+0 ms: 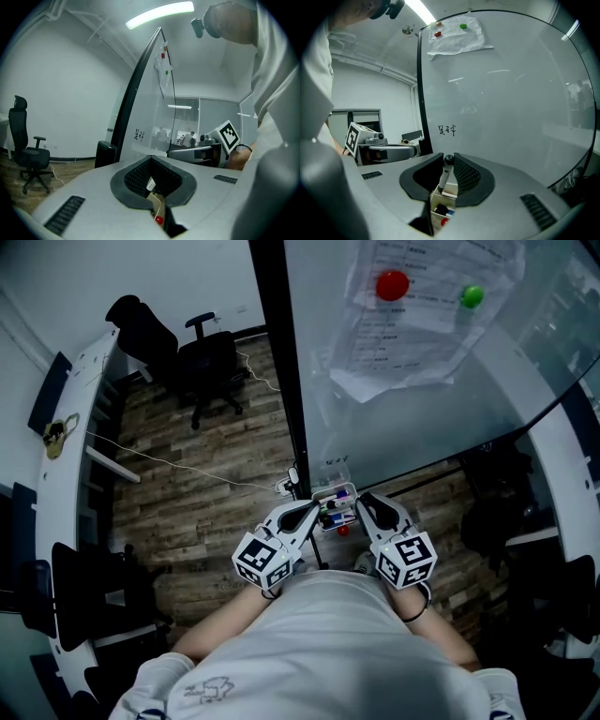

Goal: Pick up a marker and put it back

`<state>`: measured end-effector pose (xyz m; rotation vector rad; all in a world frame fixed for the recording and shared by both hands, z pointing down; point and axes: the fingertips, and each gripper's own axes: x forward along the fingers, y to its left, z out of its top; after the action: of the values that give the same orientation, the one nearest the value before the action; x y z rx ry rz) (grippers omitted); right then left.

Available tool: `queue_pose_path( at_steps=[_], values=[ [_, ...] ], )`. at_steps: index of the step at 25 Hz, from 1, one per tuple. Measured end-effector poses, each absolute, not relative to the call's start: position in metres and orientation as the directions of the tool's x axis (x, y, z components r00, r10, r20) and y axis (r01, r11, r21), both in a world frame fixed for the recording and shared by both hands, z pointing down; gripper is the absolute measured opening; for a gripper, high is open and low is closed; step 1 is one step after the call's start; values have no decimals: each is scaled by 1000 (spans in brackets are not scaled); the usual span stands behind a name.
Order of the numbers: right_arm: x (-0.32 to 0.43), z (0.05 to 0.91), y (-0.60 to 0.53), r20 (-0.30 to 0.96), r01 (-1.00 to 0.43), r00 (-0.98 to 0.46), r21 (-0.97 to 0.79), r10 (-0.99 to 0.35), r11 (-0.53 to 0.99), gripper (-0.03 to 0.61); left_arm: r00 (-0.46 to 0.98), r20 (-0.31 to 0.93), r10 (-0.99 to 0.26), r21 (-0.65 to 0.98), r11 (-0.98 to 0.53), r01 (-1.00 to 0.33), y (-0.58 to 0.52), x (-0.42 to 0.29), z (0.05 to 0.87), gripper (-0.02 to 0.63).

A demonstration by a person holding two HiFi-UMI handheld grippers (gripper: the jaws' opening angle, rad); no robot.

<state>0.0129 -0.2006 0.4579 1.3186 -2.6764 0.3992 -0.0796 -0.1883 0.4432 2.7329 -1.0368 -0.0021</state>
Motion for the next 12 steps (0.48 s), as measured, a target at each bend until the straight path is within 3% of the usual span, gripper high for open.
queue_pose_path(
  at_steps=[12],
  values=[
    [9,494,-200,316,-763,-646,-237,-695,602,75,726,131,-675,265,-682,-682,-188,-78,470,6]
  ],
)
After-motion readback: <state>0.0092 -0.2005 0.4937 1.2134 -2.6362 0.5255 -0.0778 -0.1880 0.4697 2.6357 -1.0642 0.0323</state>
